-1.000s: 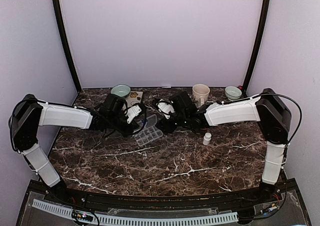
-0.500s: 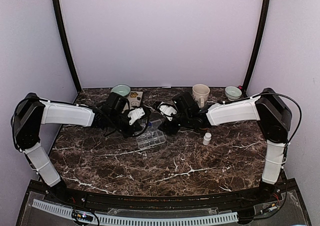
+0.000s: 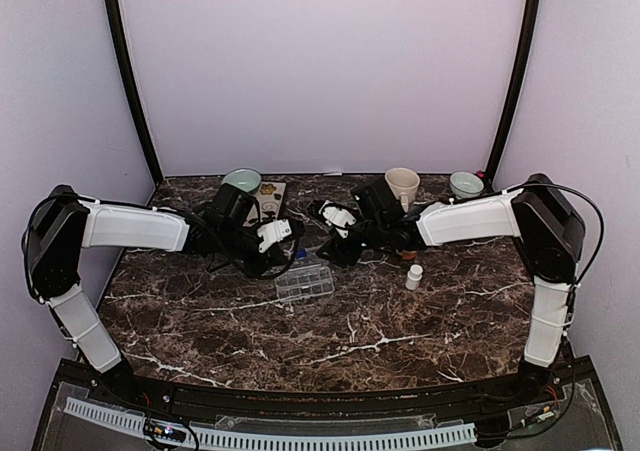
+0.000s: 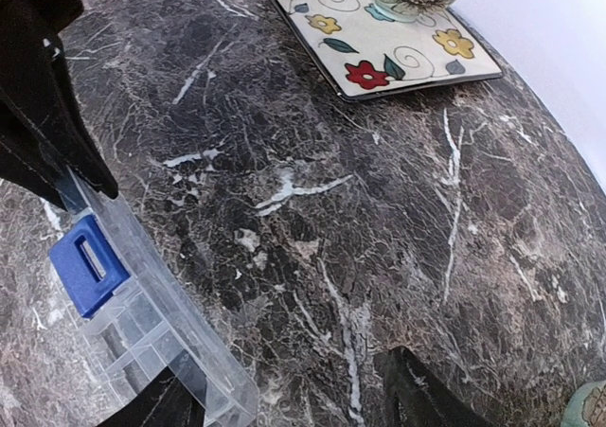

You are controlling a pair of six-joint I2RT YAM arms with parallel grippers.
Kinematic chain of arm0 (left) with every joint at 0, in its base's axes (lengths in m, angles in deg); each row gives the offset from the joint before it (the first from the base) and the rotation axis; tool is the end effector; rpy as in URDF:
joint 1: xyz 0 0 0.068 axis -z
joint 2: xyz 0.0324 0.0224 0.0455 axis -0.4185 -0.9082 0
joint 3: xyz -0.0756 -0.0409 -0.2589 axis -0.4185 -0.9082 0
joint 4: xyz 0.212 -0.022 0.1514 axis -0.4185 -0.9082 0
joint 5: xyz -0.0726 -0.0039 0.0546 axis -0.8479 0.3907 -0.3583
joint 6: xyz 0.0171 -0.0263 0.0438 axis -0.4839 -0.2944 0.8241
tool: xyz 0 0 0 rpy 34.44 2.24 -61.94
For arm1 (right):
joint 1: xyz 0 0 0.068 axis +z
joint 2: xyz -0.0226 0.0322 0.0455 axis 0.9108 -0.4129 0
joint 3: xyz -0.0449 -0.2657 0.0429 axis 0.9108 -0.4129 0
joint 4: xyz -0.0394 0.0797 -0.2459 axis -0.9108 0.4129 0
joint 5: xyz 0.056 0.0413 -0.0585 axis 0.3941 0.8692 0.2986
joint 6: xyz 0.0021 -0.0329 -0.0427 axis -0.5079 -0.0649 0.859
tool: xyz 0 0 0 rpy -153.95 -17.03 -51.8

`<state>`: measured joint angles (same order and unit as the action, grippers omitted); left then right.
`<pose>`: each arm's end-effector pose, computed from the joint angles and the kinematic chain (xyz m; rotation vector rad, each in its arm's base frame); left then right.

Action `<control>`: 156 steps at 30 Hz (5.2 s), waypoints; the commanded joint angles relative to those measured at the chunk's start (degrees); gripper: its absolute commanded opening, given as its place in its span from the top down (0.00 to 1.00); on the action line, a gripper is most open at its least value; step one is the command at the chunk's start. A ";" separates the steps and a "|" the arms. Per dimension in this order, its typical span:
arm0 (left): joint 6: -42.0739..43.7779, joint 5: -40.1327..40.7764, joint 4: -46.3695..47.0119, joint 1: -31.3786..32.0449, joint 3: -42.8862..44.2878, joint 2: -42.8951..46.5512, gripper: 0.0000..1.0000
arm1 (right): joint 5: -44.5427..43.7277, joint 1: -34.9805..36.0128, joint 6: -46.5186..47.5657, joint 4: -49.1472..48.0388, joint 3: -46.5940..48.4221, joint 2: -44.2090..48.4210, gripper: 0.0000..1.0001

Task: Sort the pills into containers
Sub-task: Pass from the left arm to the right, then place the pill container at the center of the board, then adjust the pill container at the center of the board.

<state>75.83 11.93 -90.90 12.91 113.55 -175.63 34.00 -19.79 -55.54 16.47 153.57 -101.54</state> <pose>0.2793 -0.2280 0.1958 1.4371 1.7907 -0.3683 0.2959 0.3117 0.1874 -1.2067 1.8968 0.4517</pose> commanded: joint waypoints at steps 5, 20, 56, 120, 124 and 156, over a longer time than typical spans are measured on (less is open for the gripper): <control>2.70 -3.80 1.81 -0.27 -1.31 2.93 1.00 | 10.48 -1.02 0.27 -0.46 3.03 -1.44 0.42; 1.23 -2.21 3.00 -0.30 -0.24 1.61 0.96 | 15.38 -1.08 -1.90 0.08 3.55 -3.37 0.94; -17.75 23.22 15.18 -1.47 -5.75 4.79 0.40 | -6.04 -1.28 -11.98 -0.84 8.02 -8.63 1.00; -36.68 16.84 20.95 -0.56 -13.45 7.30 0.28 | -13.81 2.10 -20.48 -8.82 -9.97 10.05 0.54; -36.98 16.80 21.12 -0.57 -13.50 6.98 0.41 | -16.03 2.90 -20.74 -7.17 -10.20 11.99 0.57; -37.19 8.14 16.69 0.06 3.58 -11.85 0.81 | -10.69 4.70 -24.20 -0.33 3.65 -2.68 0.94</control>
<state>38.04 20.65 -71.91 12.56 114.90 -186.80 23.31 -15.02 -79.19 15.72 155.26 -103.03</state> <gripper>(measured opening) 0.191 0.057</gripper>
